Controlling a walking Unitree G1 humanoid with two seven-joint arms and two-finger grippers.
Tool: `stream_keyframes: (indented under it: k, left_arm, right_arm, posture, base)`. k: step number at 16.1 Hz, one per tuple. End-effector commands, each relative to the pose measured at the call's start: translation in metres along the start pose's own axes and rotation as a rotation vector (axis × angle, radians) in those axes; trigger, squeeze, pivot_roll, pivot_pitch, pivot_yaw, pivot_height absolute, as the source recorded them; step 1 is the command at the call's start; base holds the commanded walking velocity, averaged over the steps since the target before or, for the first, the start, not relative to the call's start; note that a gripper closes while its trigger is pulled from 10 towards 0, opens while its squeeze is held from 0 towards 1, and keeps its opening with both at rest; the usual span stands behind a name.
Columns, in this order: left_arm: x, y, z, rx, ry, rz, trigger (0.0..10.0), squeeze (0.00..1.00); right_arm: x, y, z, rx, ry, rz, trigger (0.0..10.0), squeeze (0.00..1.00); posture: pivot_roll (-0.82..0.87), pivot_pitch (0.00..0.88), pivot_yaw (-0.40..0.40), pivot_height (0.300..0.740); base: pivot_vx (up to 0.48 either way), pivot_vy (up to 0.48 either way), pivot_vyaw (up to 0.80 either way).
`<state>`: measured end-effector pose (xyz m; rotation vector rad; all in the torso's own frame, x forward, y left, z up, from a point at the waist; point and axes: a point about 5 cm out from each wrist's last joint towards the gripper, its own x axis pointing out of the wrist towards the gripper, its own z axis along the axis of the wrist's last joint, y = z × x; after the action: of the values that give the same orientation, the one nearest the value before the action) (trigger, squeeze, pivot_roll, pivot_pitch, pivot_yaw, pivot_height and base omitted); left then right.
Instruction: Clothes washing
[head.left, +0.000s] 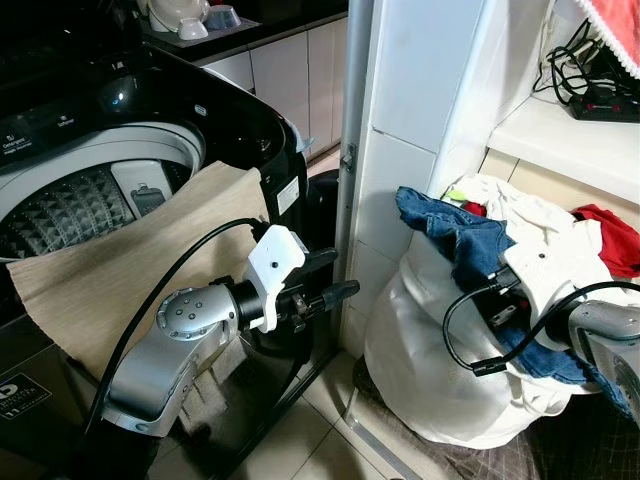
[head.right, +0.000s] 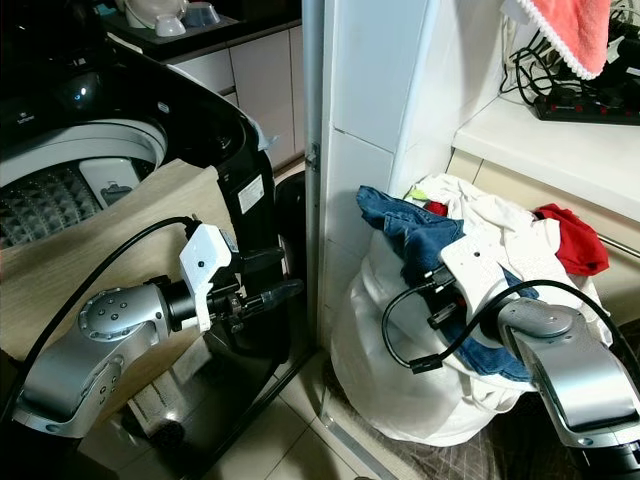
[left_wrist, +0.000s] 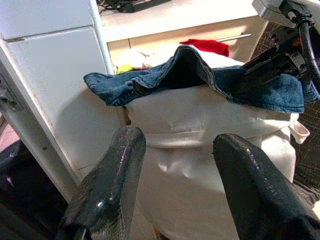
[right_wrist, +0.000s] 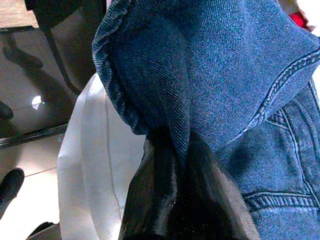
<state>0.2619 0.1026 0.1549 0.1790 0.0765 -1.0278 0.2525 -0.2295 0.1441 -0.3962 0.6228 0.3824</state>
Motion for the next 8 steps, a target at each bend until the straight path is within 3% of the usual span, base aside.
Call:
stream_keyframes:
  k: [1, 2, 3, 4, 6, 7, 8]
  left_arm:
    - [0.0, 0.002, 0.0, 0.024, 0.011, 0.005, 10.0, 0.0]
    - [0.0, 0.003, 0.001, 0.024, 0.007, 0.011, 10.0, 0.0]
    - [0.0, 0.003, 0.001, 0.025, 0.006, 0.013, 10.0, 0.0]
    - [-0.001, 0.004, 0.0, 0.036, 0.013, 0.015, 10.0, 0.0]
    - [-0.001, 0.003, -0.002, 0.055, 0.028, 0.008, 10.0, 0.0]
    - [0.0, 0.002, -0.002, 0.051, 0.025, 0.007, 10.0, 0.0]
    - [0.001, 0.002, -0.001, 0.049, 0.021, 0.005, 10.0, 0.0]
  right_arm:
    - [-0.009, -0.007, 0.021, -0.001, -0.117, -0.051, 9.1, 0.0]
    - [-0.011, -0.008, 0.025, 0.021, -0.147, -0.061, 7.3, 0.0]
    - [-0.011, -0.009, 0.027, 0.03, -0.16, -0.067, 7.3, 0.0]
    - [-0.012, -0.011, 0.029, 0.048, -0.18, -0.072, 10.0, 0.0]
    - [-0.008, -0.01, 0.017, -0.026, -0.106, -0.094, 10.0, 0.0]
    - [-0.005, -0.007, 0.009, -0.059, -0.067, -0.092, 10.0, 0.44]
    - [-0.003, -0.007, 0.005, -0.08, -0.044, -0.106, 10.0, 1.0]
  posture:
    - [-0.1, 0.0, 0.028, 0.74]
    - [-0.1, 0.0, 0.027, 0.74]
    - [-0.1, 0.0, 0.027, 0.74]
    - [-0.1, 0.0, 0.027, 0.74]
    - [-0.1, 0.0, 0.03, 0.74]
    - [-0.1, 0.0, 0.029, 0.74]
    - [-0.1, 0.0, 0.029, 0.74]
  base:
    - [0.0, 0.0, 0.0]
    - [0.0, 0.0, 0.0]
    - [0.0, 0.0, 0.0]
    - [0.0, 0.0, 0.0]
    - [0.0, 0.0, 0.0]
    - [0.0, 0.0, 0.0]
    - [0.0, 0.0, 0.0]
